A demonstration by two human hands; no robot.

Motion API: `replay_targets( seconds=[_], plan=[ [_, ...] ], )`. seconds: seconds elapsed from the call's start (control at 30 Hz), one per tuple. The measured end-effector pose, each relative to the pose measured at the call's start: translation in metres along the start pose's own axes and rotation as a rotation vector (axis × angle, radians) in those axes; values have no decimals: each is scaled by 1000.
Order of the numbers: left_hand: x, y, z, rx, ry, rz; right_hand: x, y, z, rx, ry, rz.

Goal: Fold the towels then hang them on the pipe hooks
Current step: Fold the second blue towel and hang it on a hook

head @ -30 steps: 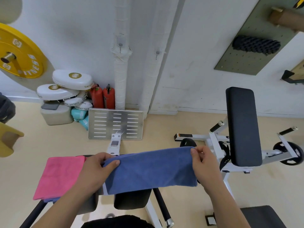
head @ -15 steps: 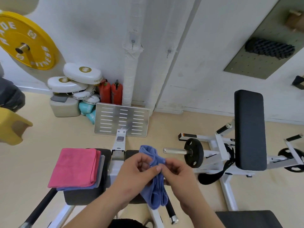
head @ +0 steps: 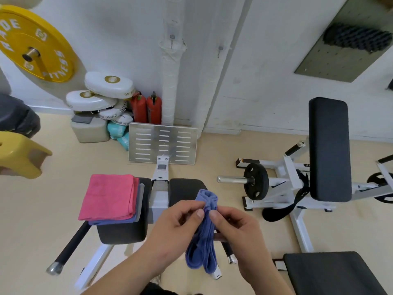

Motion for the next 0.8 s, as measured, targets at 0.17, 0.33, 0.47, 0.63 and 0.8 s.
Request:
replay_targets(
  seconds=[0.17, 0.33, 0.47, 0.63, 0.8],
  plan=[
    [-5, 50, 24, -64, -63, 109, 8, 22, -3, -93, 50, -70],
    [-56, 101, 29, 144, 136, -22, 52, 49, -13, -142, 20, -46],
    [-108, 143, -1, 394, -3, -171, 79, 75, -7, -227, 30, 17],
    [-132, 179, -30, 322, 315, -237, 72, 105, 37, -457, -114, 77],
    [-134, 219, -75, 402, 681, -172, 75, 117, 93, -493, -57, 76]
  ],
)
Point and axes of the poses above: each hand's wrist, its own y-axis away from the middle knuckle, its own z-axis out of the palm, x = y × z, the point moved 9 cm from there along -y, towards the middle knuckle, and after that the axes turned 9 degrees about y, right-handed, at the moved point
